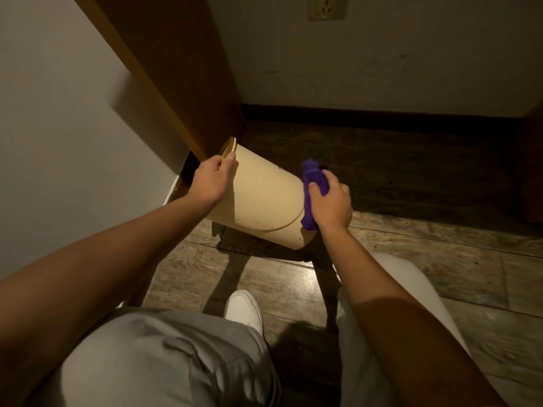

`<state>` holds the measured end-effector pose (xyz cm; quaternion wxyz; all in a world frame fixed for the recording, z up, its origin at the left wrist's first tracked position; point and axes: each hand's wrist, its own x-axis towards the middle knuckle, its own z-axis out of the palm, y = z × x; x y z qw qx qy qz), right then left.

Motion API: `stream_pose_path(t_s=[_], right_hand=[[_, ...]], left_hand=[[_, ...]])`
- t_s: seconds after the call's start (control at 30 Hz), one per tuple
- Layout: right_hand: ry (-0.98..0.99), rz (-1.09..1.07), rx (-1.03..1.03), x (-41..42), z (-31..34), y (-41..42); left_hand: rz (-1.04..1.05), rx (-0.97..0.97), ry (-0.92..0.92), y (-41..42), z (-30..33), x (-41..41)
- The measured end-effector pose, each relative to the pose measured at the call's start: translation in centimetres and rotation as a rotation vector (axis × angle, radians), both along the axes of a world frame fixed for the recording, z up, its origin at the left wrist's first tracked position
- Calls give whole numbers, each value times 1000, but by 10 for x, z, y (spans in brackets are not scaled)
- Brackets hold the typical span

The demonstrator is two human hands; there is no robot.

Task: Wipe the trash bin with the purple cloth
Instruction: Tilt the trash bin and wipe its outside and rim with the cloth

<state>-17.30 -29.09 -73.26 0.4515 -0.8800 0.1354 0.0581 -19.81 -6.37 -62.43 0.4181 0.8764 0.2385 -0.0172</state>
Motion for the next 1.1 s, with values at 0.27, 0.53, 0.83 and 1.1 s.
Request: stream_pose_path(t_s=[0.27, 0.53, 0.83, 1.1], right_hand=[[-84, 132, -327, -43, 6, 20], [-93, 180, -400, -58, 8, 7], [149, 535, -520, -79, -16, 11], [242, 295, -257, -34, 21, -19]], left_hand=[[90, -48, 28, -4, 0, 7], [91, -22, 42, -9, 5, 20], [351, -118, 116, 3, 11, 28], [264, -426, 88, 17, 18, 17]])
